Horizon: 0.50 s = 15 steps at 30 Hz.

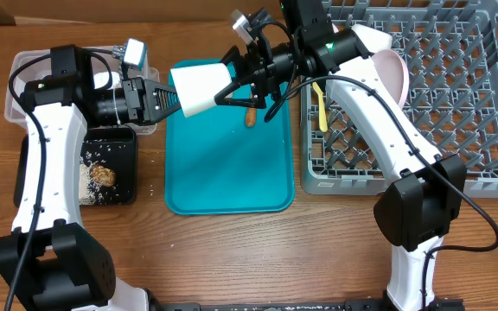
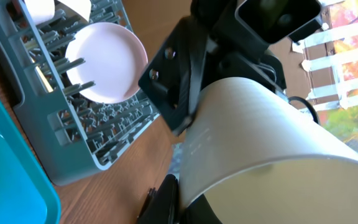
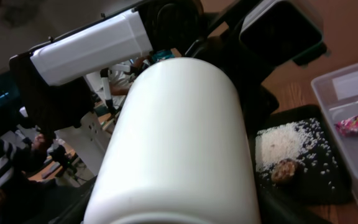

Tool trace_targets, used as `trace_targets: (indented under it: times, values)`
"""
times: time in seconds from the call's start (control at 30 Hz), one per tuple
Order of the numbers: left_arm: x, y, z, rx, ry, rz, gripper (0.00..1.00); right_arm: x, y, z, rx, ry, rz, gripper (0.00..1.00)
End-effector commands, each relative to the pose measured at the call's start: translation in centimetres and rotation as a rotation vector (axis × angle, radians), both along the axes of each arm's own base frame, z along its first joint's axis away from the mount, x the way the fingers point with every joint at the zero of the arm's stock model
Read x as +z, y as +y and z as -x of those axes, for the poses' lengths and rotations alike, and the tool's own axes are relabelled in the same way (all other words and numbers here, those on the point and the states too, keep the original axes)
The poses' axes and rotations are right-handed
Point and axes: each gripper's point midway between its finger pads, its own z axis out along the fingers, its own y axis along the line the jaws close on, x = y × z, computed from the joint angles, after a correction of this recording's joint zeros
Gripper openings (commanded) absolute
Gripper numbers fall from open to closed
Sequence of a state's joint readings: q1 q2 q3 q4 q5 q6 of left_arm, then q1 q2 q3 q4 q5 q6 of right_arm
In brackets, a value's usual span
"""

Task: Sort waste into correct bins and load items into the dishwasher
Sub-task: 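Grasp the white cup with the right gripper, release with left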

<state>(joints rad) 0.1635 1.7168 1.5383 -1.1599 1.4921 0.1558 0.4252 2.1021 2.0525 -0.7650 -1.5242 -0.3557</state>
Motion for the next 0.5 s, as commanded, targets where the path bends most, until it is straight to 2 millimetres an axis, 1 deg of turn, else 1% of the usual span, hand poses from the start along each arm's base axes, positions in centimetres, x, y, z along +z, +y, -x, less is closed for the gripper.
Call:
trace_targets:
  times: [0.0,0.17,0.27,0.33,0.47]
  values:
    - [-0.03,-0.99,0.31,-0.021,0.003,-0.032,0.04,1.32,-0.21,0.47,0.031,0.007,-0.027,0.74]
    - [-0.04,-0.97,0.30,-0.021,0.003,-0.032,0.04,1.55,-0.13,0.31,0.031,0.000,-0.030,0.73]
    - [-0.04,-0.93,0.28,-0.020,0.003,-0.032,0.04,1.48,-0.16,0.36,0.031,0.011,-0.025,0.67]
    - [-0.04,-0.93,0.28,-0.020,0.002,-0.032,0.04,1.44,-0.16,0.37,0.031,0.016,-0.023,0.66]
    - [-0.03,-0.91,0.27,-0.019,0.002,-0.032,0.08,1.43,-0.17,0.38,0.031,0.017,-0.022,0.62]
